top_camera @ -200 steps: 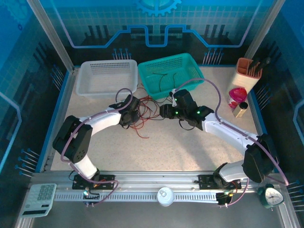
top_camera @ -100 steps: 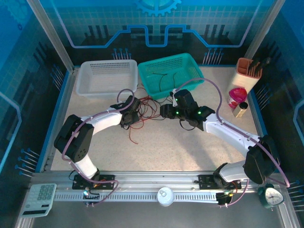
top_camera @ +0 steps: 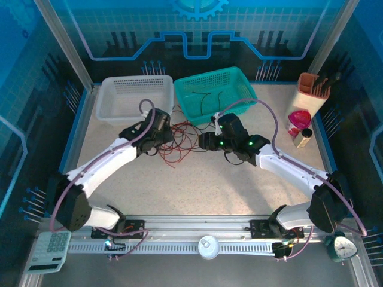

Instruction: Untangle the cables

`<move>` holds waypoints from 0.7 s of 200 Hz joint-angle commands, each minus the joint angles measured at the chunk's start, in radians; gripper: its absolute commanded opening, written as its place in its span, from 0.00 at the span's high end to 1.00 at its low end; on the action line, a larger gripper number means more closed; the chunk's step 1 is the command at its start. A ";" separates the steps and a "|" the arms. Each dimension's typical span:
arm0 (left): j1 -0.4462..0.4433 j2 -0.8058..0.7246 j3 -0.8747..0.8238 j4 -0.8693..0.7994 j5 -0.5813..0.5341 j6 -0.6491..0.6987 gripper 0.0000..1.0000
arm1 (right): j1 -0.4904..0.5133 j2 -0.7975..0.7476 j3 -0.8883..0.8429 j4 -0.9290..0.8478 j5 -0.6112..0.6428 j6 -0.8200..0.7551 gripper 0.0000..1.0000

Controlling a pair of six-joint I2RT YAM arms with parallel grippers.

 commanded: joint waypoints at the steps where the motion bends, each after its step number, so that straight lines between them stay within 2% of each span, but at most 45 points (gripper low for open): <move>1: -0.006 -0.059 0.077 -0.052 0.069 0.052 1.00 | 0.014 0.000 0.022 0.035 -0.034 -0.008 0.49; 46: -0.006 -0.100 0.213 -0.059 0.198 0.071 1.00 | 0.014 -0.008 0.030 0.046 -0.036 -0.003 0.49; 140: -0.028 -0.101 0.553 -0.082 0.386 0.106 1.00 | -0.001 -0.122 0.071 0.022 0.009 -0.041 0.44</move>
